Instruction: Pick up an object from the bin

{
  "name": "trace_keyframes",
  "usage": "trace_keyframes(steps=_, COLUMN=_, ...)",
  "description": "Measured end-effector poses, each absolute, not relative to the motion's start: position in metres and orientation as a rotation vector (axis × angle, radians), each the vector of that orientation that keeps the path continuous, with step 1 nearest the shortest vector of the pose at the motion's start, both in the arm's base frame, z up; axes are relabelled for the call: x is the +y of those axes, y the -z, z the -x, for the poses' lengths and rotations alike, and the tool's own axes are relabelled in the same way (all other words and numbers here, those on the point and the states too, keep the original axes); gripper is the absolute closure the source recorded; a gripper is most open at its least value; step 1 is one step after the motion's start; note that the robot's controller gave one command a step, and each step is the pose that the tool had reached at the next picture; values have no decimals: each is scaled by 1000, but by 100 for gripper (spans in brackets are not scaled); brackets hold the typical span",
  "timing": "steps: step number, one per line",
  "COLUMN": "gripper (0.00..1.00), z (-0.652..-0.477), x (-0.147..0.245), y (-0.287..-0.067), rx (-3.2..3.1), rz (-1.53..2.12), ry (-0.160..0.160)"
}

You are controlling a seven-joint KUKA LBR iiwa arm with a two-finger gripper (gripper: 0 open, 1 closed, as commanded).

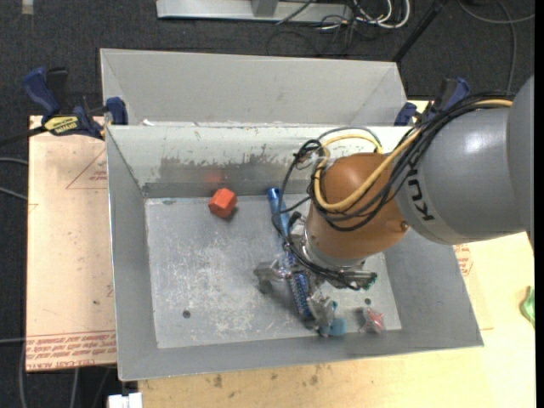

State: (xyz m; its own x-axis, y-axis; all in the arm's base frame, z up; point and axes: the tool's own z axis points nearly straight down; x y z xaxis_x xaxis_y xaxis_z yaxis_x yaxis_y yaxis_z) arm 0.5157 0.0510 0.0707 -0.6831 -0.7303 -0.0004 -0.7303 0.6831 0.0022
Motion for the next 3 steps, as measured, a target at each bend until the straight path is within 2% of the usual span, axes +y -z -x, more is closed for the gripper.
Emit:
trace_keyframes(steps=1, gripper=0, z=-502, x=52, y=-86, rx=-2844, rz=-1334, ry=2)
trace_keyframes(steps=2, gripper=0, z=-510, x=50, y=-115, rx=-2598, rz=-1774, ry=0)
trace_keyframes(steps=3, gripper=0, z=-536, x=55, y=-87, rx=-2505, rz=-1901, ry=2)
